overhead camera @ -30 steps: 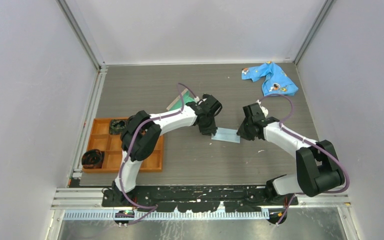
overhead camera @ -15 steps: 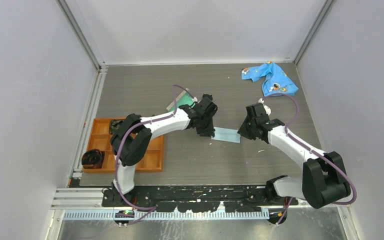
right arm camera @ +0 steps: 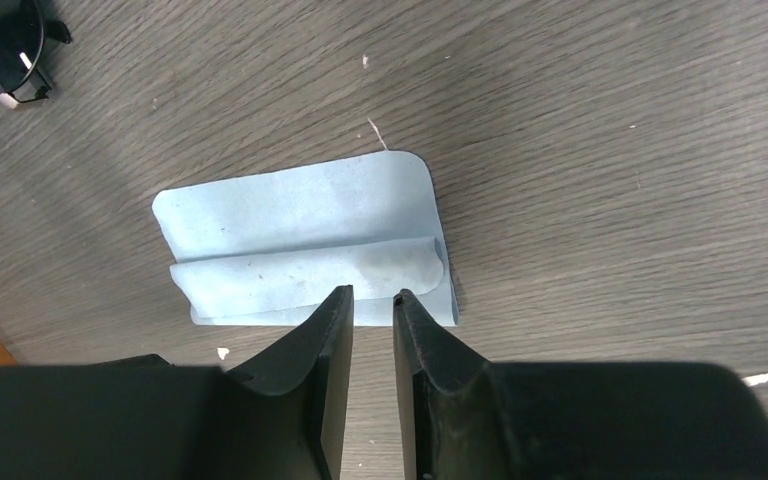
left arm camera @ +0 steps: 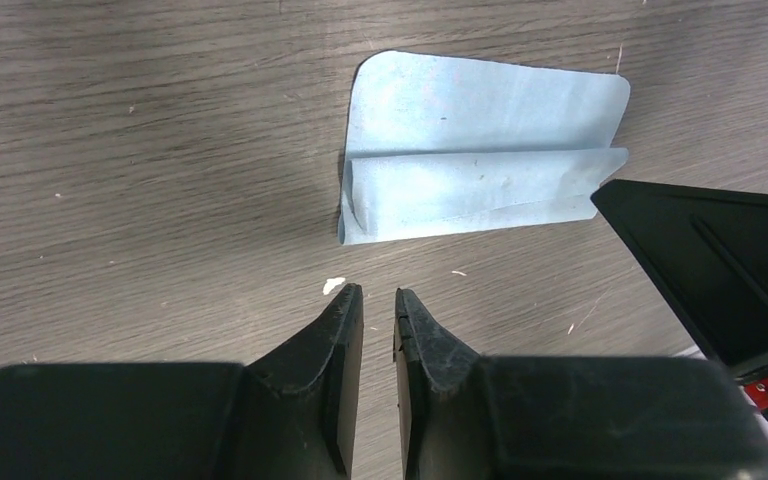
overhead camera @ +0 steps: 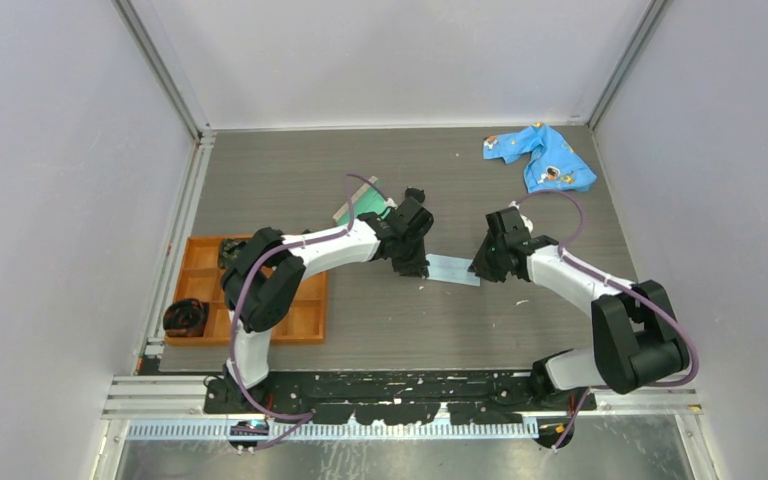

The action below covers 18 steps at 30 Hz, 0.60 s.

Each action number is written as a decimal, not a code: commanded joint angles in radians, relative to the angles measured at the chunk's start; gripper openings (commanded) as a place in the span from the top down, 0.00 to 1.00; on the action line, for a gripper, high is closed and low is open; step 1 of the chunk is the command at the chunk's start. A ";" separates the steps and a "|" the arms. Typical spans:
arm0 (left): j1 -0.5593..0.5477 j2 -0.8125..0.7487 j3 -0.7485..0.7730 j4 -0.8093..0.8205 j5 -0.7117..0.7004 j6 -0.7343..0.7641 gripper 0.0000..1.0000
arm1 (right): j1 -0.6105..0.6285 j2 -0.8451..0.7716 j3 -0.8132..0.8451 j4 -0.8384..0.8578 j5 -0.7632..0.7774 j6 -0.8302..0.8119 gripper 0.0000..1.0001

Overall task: Organize the sunglasses
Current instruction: Fold the glasses cleaning cloth at the center of the board.

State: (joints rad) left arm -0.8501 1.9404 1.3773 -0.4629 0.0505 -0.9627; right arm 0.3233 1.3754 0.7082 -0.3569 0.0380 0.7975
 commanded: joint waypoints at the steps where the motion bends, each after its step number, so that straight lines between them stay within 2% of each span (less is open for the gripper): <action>1: 0.003 -0.035 0.006 0.028 0.023 -0.006 0.81 | -0.005 0.020 0.000 0.040 -0.005 0.011 0.71; 18: 0.003 -0.042 -0.005 0.019 0.013 -0.008 0.82 | -0.005 0.082 0.000 0.083 -0.016 0.016 0.66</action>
State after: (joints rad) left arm -0.8501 1.9404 1.3773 -0.4606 0.0578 -0.9649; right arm 0.3233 1.4479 0.7078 -0.3130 0.0235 0.8043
